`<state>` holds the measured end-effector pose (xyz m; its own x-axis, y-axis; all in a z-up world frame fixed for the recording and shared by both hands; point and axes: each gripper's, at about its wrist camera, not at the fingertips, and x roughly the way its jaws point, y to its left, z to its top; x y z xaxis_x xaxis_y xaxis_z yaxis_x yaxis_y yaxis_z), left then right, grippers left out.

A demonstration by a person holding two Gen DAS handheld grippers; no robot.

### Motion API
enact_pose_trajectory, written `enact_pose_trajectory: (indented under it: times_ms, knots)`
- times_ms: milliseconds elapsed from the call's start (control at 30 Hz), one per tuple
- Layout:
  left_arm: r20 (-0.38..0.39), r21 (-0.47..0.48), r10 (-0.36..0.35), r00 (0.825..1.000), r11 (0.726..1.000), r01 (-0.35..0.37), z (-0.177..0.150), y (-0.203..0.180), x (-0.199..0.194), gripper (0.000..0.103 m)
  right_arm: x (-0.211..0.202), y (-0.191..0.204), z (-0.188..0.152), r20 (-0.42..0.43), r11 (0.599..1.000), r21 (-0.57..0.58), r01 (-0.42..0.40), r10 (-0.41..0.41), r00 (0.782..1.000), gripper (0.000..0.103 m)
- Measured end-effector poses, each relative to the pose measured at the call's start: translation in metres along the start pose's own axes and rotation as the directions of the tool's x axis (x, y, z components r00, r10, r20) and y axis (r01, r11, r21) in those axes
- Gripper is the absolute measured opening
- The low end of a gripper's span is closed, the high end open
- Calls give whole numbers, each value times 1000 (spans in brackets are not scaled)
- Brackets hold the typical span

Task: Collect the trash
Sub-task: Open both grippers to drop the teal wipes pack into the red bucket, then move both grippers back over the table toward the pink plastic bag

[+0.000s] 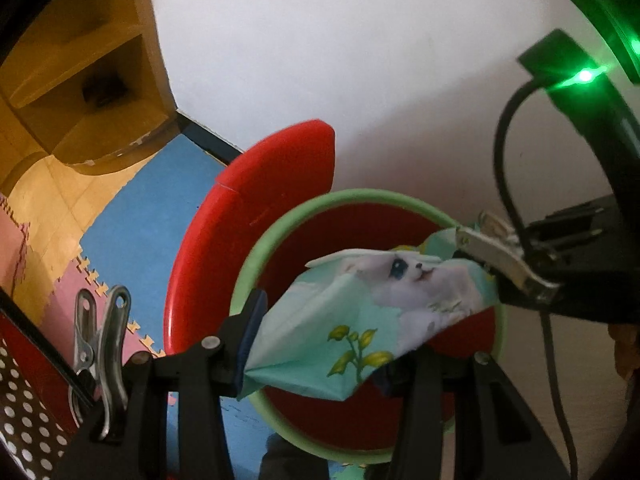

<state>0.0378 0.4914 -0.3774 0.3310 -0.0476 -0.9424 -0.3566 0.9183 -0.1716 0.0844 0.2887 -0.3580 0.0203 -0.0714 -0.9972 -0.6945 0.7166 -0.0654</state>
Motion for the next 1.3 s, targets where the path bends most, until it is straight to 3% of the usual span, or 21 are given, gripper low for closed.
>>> enact_pose_trajectory:
  times_ms: [167, 333, 400, 567, 600, 633, 933, 1100, 1300]
  knots:
    - [-22, 25, 32, 999, 999, -31, -8, -1, 28, 48, 35, 0, 5, -80, 1000, 14, 12, -11, 997, 21]
    - [-41, 39, 86, 995, 996, -84, -9, -6, 47, 63, 54, 8, 4, -119, 995, -62, 80, -87, 989, 21]
    - [-50, 38, 92, 995, 995, -90, -7, -5, 47, 63, 60, 9, 4, -141, 993, -66, 95, -104, 985, 21]
    - [-53, 43, 105, 993, 994, -103, -5, -7, 38, 77, 63, 3, 2, -168, 995, -21, 98, -101, 981, 51]
    - [-55, 45, 115, 992, 993, -112, -4, -6, 35, 79, 63, 3, 1, -166, 996, -15, 86, -88, 982, 65]
    - [-58, 46, 127, 990, 991, -125, -3, -4, 33, 81, 62, 4, 1, -160, 997, -12, 78, -78, 984, 74]
    - [-70, 36, 144, 987, 989, -142, 2, 15, 4, 90, 30, 9, -8, -109, 999, -7, 34, -34, 993, 79]
    - [-40, 47, 155, 987, 987, -153, 11, 14, -34, 95, -4, 8, -15, 4, 995, 68, -72, 71, 997, 79]
    - [-13, 54, 172, 985, 984, -171, 26, 11, -79, 95, -47, 11, -20, 115, 987, 101, -126, 115, 987, 79]
